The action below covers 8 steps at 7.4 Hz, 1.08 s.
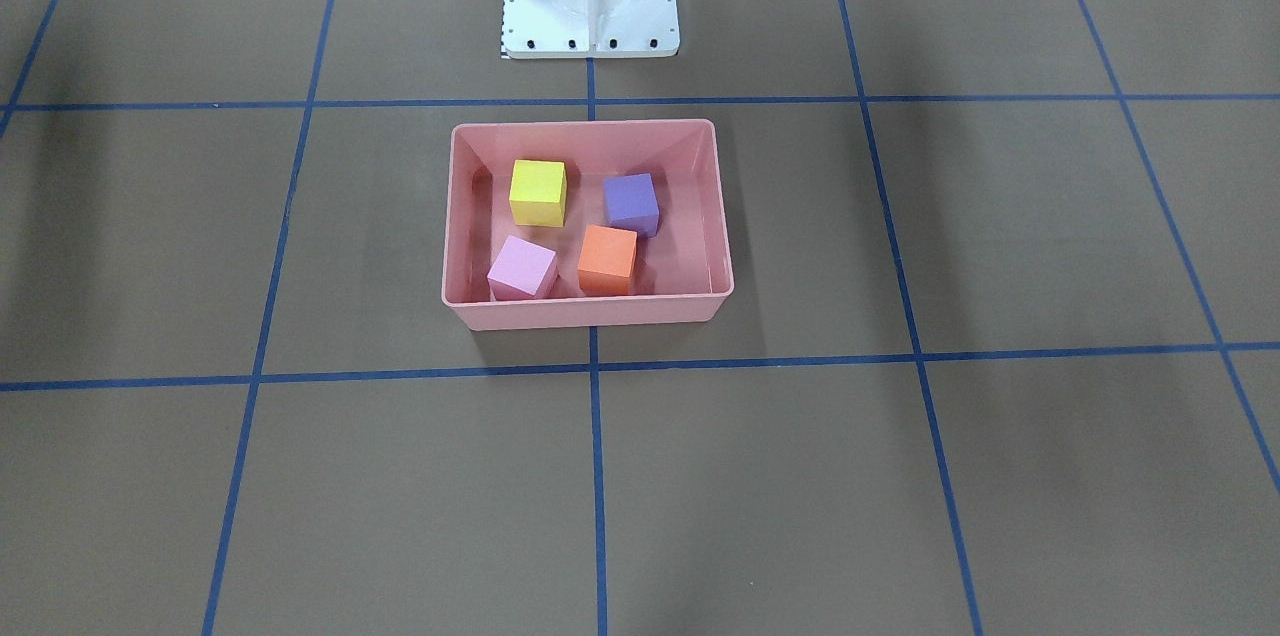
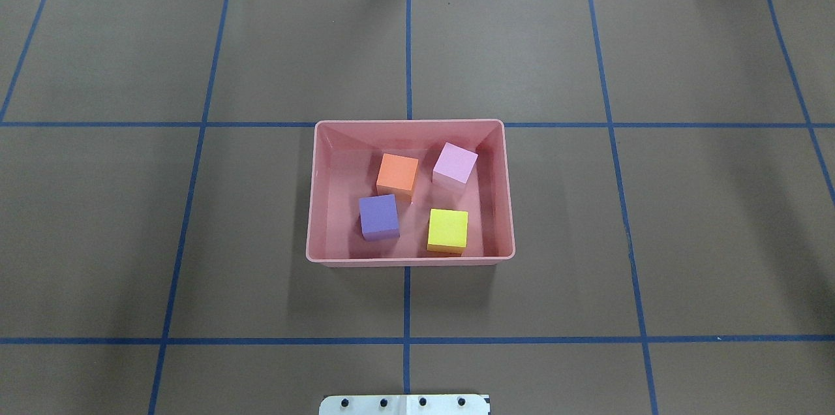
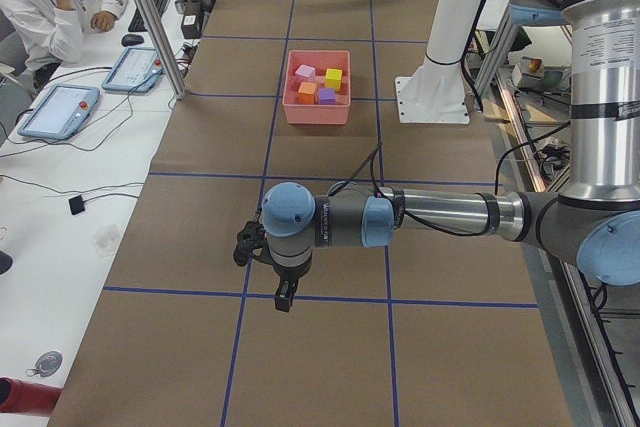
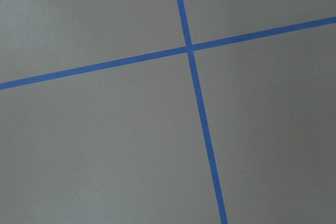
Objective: Place blocks into pink bin with both arms
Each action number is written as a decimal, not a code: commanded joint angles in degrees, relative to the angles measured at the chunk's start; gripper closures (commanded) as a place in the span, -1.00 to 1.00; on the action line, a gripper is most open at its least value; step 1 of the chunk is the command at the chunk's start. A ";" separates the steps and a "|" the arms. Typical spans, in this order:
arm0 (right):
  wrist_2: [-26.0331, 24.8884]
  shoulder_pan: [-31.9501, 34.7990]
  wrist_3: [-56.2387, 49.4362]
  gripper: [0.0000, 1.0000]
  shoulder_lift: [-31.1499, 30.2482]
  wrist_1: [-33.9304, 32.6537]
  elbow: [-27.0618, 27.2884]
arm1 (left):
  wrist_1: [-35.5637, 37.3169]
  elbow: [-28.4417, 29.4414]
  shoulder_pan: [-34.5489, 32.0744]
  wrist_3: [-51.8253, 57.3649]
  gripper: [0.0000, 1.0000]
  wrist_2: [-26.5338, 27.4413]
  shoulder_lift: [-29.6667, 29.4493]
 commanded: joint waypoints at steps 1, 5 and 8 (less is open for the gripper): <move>-0.01 0.05 0.10 -0.99 -0.22 0.00 -0.09 | -0.05 -0.10 0.04 -0.02 -1.00 -0.01 0.03; -0.01 0.05 0.28 -0.99 -0.57 0.00 -0.53 | -0.05 -0.10 0.04 -0.02 -1.00 -0.01 0.03; 0.08 -0.04 0.36 -0.99 -0.57 0.00 -1.06 | -0.05 0.07 0.04 -0.11 -1.00 -0.01 0.03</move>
